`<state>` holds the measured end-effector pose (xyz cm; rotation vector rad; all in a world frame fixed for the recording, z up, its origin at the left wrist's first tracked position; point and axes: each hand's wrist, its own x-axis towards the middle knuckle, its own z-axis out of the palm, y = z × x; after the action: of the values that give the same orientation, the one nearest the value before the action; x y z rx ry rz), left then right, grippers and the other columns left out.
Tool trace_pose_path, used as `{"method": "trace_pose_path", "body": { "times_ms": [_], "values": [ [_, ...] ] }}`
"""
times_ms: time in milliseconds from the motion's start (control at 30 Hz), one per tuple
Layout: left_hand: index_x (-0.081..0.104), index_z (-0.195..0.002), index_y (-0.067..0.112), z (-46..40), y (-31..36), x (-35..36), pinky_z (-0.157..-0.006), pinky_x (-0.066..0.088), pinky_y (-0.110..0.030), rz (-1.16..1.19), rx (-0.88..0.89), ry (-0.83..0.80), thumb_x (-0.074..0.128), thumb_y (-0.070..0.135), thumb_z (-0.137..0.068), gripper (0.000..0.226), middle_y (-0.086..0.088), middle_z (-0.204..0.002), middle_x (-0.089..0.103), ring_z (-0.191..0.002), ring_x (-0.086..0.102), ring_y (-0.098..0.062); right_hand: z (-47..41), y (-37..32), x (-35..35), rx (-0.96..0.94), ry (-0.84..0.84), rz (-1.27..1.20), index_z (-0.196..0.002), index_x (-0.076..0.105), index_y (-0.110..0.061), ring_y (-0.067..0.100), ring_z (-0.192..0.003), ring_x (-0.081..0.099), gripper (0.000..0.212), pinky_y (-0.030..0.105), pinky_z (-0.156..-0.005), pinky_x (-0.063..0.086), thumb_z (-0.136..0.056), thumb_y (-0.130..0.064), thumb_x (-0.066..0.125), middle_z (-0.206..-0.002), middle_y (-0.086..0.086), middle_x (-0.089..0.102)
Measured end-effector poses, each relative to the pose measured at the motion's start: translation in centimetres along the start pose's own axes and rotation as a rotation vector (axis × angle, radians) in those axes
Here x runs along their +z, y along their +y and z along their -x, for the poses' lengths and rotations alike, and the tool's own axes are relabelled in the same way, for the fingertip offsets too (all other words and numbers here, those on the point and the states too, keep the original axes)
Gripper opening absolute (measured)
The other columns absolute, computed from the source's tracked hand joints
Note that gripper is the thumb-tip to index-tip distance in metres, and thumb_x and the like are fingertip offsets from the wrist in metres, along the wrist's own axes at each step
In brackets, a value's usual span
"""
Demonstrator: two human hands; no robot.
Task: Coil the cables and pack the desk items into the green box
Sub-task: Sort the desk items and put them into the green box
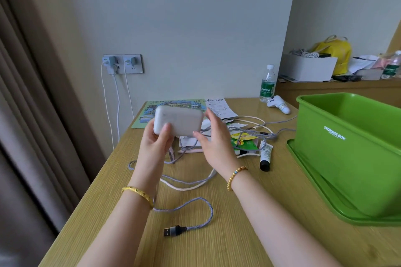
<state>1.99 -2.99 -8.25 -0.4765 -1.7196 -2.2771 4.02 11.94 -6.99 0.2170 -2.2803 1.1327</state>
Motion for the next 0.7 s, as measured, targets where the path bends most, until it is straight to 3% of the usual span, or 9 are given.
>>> {"method": "trace_pose_path", "body": {
  "times_ms": [100, 200, 333, 400, 467, 567, 667, 700],
  "values": [
    [0.059, -0.108, 0.036, -1.3, 2.1, 2.2, -0.077, 0.051, -0.018, 0.002, 0.006, -0.152, 0.056, 0.027, -0.090, 0.021, 0.007, -0.096, 0.066, -0.090, 0.063, -0.006, -1.6, -1.2, -3.2, 0.007, -0.018, 0.037, -0.137, 0.037, -0.014, 0.020, -0.119, 0.042, 0.056, 0.040, -0.107, 0.031, -0.088, -0.024, 0.061, -0.130, 0.006, 0.051],
    [0.056, -0.113, 0.029, -2.1, 3.8, 5.5, -0.078, 0.050, -0.018, 0.040, 0.025, -0.183, 0.051, 0.021, -0.094, 0.021, 0.006, -0.092, 0.059, -0.084, 0.059, -0.002, -2.6, -2.4, -6.9, 0.101, -0.055, -0.143, -0.121, 0.044, -0.015, 0.018, -0.096, 0.054, 0.041, 0.025, -0.078, 0.045, -0.086, -0.022, 0.064, -0.103, 0.000, 0.054],
    [0.045, -0.122, 0.029, -2.4, 5.9, 11.5, -0.079, 0.053, -0.021, 0.169, 0.035, -0.142, 0.045, 0.020, -0.097, 0.026, 0.005, -0.102, 0.056, -0.091, 0.059, -0.006, -2.8, -3.5, -11.0, 0.077, 0.128, -0.143, -0.106, 0.042, -0.016, 0.003, -0.070, 0.049, 0.032, 0.010, -0.055, 0.041, -0.085, -0.022, 0.065, -0.083, -0.012, 0.048],
    [0.038, -0.130, 0.032, -2.4, 6.8, 15.0, -0.080, 0.052, -0.023, 0.175, 0.036, -0.137, 0.042, 0.018, -0.098, 0.035, 0.003, -0.116, 0.053, -0.103, 0.057, -0.010, -2.8, -4.0, -13.6, 0.020, 0.243, -0.063, -0.103, 0.038, -0.017, -0.001, -0.068, 0.046, 0.030, 0.009, -0.054, 0.039, -0.086, -0.018, 0.063, -0.080, -0.015, 0.043],
    [0.031, -0.140, 0.033, -2.4, 7.5, 18.4, -0.081, 0.049, -0.024, 0.105, 0.037, -0.180, 0.039, 0.011, -0.097, 0.048, -0.001, -0.125, 0.051, -0.111, 0.053, -0.012, -2.5, -4.2, -16.8, -0.028, 0.305, 0.046, -0.100, 0.034, -0.017, 0.006, -0.067, 0.046, 0.029, 0.018, -0.057, 0.037, -0.087, -0.015, 0.060, -0.079, -0.013, 0.041],
    [0.030, -0.143, 0.031, -2.1, 7.8, 22.8, -0.072, 0.045, -0.022, -0.121, 0.035, -0.262, 0.033, -0.001, -0.094, 0.058, -0.003, -0.126, 0.048, -0.090, 0.052, -0.009, -2.0, -3.4, -22.2, 0.015, 0.295, 0.236, -0.097, 0.030, -0.018, 0.019, -0.072, 0.048, 0.028, 0.029, -0.061, 0.035, -0.089, -0.014, 0.056, -0.082, -0.005, 0.045],
    [0.045, -0.135, 0.023, -0.7, 7.4, 25.9, -0.056, 0.040, -0.009, -0.383, 0.113, -0.412, 0.035, 0.002, -0.093, 0.048, 0.003, -0.099, 0.056, -0.066, 0.047, -0.005, -1.1, -1.7, -27.4, 0.135, 0.283, 0.482, -0.103, 0.035, -0.015, 0.025, -0.074, 0.050, 0.023, 0.029, -0.061, 0.035, -0.091, -0.016, 0.054, -0.090, 0.004, 0.050],
    [0.052, -0.130, 0.021, -0.1, 7.0, 26.7, -0.060, 0.041, -0.009, -0.464, 0.159, -0.491, 0.038, 0.006, -0.094, 0.041, 0.001, -0.098, 0.061, -0.069, 0.050, -0.007, -0.8, -1.0, -28.9, 0.193, 0.266, 0.554, -0.109, 0.037, -0.012, 0.025, -0.074, 0.050, 0.025, 0.030, -0.060, 0.036, -0.091, -0.017, 0.054, -0.092, 0.006, 0.052]
  ]
}}
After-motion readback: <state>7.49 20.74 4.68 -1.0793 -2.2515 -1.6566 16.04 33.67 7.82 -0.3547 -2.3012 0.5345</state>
